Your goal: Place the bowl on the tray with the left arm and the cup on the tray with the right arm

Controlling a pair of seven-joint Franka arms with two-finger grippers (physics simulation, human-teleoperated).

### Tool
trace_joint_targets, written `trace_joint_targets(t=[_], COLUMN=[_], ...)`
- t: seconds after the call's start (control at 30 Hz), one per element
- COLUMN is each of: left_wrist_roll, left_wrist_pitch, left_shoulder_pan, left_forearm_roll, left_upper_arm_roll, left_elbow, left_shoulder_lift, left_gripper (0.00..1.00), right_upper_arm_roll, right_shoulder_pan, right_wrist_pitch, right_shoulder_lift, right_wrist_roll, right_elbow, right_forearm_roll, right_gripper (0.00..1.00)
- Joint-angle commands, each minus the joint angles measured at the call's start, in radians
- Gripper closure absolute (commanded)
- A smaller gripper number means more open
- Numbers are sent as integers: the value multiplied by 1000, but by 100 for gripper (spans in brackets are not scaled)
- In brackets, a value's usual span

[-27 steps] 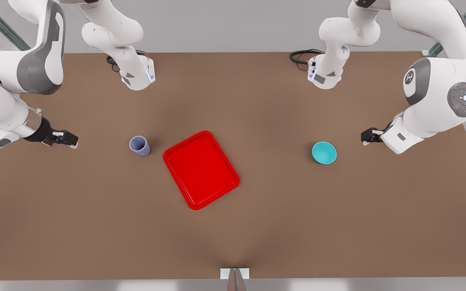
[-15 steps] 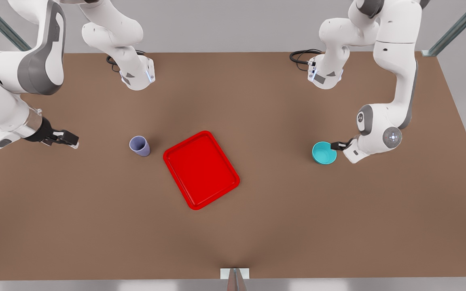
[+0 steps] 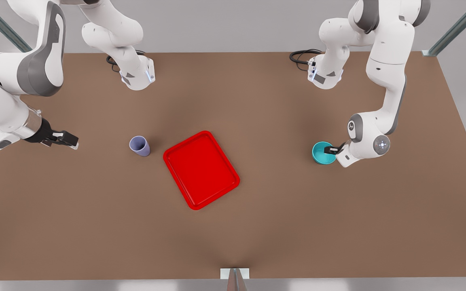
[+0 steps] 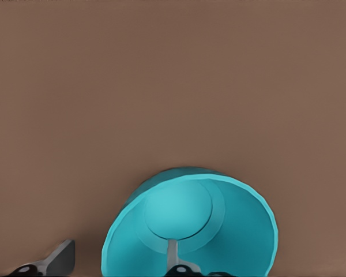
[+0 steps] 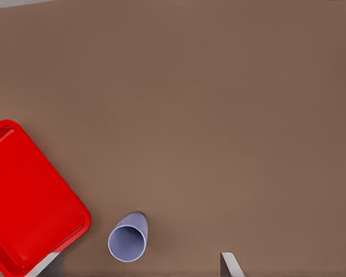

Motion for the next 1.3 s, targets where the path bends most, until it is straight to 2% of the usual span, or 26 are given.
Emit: trace_joint_targets(t=[0.0, 0.07, 0.43, 0.5, 0.63, 0.7, 0.77, 0.83, 0.93, 1.03, 1.17, 1.27], left_wrist_roll=[0, -3, -8, -16, -222, -497, -854, -1039, -1183, -1184, -1212, -1200], left_wrist_pitch=[-1, -5, -58, -189, -237, -243, -349, -349, -331, -300, -246, -217], left_shoulder_pan=[0, 0, 0, -2, -201, -345, -456, -489, -525, -560, -597, -588], left_forearm_roll=[-35, -49, -93, -127, -121, -113, -108, -118, -133, -251, -294, -294], left_upper_arm_roll=[-2, -9, -8, -8, -5, -5, -5, -34, -67, -71, -74, -74], left_elbow=[0, 0, 49, 138, 245, 406, 719, 813, 901, 933, 1032, 1048], left_shoulder_lift=[0, 2, 14, 14, -3, 86, 261, 314, 371, 428, 511, 535], left_gripper=[72, 78, 79, 79, 79, 79, 79, 79, 79, 79, 79, 79], right_upper_arm_roll=[0, 0, 0, 0, 0, 0, 0, 0, 0, 0, 0, 0], right_shoulder_pan=[0, 0, 0, 0, 0, 0, 0, 0, 0, 0, 0, 0], right_wrist_pitch=[0, -3, -2, -2, -2, 2, 3, 3, 2, 0, -2, -2], right_shoulder_lift=[0, 0, -2, -2, 0, 1, 1, 1, 0, 0, 0, 0], right_wrist_roll=[0, 0, 0, 0, 0, 0, 0, 0, 0, 0, 0, 0], right_elbow=[0, 0, 2, 2, 2, 0, 0, 0, 0, 0, -2, -2], right_forearm_roll=[0, 0, 0, 0, 0, 0, 0, 0, 0, 0, 0, 0], right_gripper=[0, 0, 0, 0, 0, 0, 0, 0, 0, 0, 0, 0])
